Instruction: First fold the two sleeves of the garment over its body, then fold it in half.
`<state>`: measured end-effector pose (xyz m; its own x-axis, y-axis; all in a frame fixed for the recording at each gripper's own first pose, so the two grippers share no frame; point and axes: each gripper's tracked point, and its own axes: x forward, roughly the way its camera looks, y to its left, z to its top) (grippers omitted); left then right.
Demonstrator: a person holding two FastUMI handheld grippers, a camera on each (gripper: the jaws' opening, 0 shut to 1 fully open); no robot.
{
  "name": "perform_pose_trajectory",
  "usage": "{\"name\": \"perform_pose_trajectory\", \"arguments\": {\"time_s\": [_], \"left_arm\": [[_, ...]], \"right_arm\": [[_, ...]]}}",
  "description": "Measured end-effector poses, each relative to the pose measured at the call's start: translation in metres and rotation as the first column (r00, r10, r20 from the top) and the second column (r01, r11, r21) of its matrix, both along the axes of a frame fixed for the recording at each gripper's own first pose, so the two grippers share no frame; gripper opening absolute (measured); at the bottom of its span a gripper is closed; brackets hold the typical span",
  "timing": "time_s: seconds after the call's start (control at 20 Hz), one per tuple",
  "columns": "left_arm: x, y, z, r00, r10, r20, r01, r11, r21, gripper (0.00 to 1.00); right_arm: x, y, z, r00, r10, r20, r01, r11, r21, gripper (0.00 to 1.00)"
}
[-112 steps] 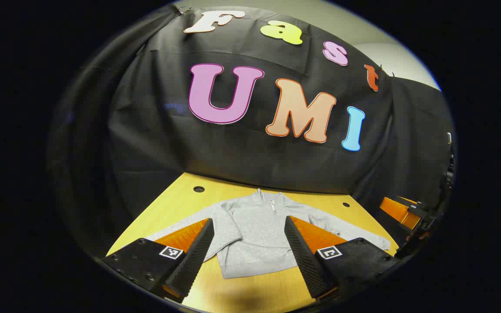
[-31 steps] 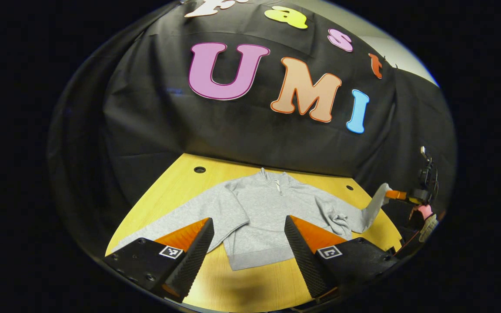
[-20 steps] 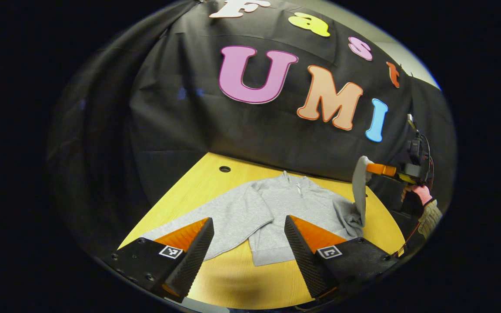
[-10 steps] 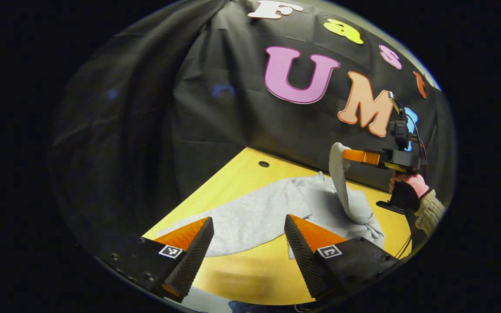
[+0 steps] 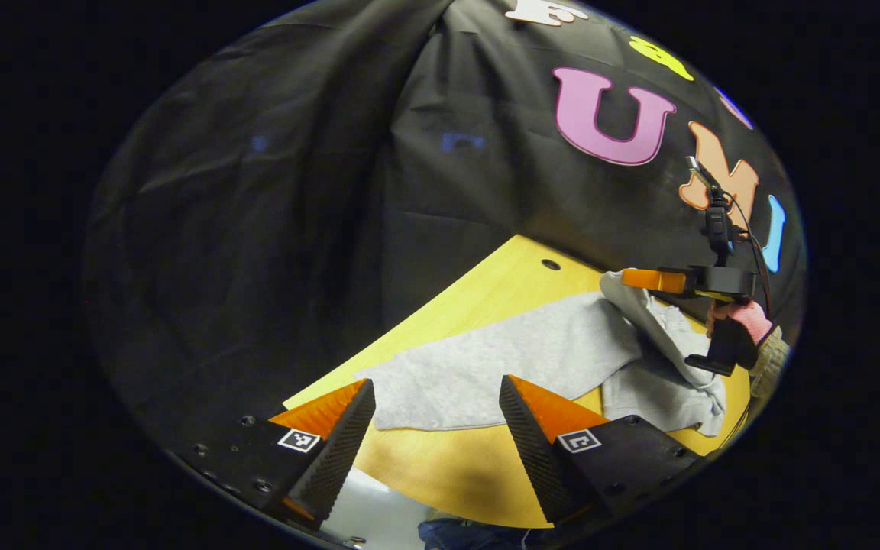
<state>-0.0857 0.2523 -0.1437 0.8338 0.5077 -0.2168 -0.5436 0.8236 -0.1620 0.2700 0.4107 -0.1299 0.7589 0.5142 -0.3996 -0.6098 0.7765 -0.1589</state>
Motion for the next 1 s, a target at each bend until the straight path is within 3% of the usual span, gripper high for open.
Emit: {"name": "perform_pose_trajectory", "arguments": {"time_s": [0.1, 0.2, 0.4, 0.7, 1.0], "left_arm": [[-0.008, 0.001, 0.000, 1.000, 0.019, -0.020, -0.019, 1.000, -0.007, 0.96], [-0.011, -0.001, 0.002, 0.999, 0.019, -0.039, -0.019, 1.000, -0.009, 0.96], [-0.010, -0.002, 0.005, 0.997, -0.019, -0.078, 0.018, 1.000, -0.016, 0.96], [0.000, -0.004, -0.013, 0.990, -0.053, -0.134, 0.052, 0.999, -0.016, 0.96], [0.002, 0.003, -0.024, 0.982, -0.053, -0.179, 0.053, 0.999, -0.006, 0.93]], "right_arm": [[0.000, 0.011, -0.004, 0.999, 0.015, -0.035, -0.015, 1.000, 0.021, 0.23], [0.001, 0.016, -0.012, 0.998, 0.019, -0.054, -0.017, 0.999, 0.035, 0.36], [-0.014, 0.021, -0.035, 0.998, 0.037, -0.058, -0.037, 0.999, 0.004, 1.00], [-0.033, 0.012, -0.028, 0.998, 0.060, -0.030, -0.061, 0.998, -0.019, 1.00], [-0.040, -0.013, 0.014, 1.000, 0.016, 0.023, -0.017, 0.999, 0.037, 1.00]]}}
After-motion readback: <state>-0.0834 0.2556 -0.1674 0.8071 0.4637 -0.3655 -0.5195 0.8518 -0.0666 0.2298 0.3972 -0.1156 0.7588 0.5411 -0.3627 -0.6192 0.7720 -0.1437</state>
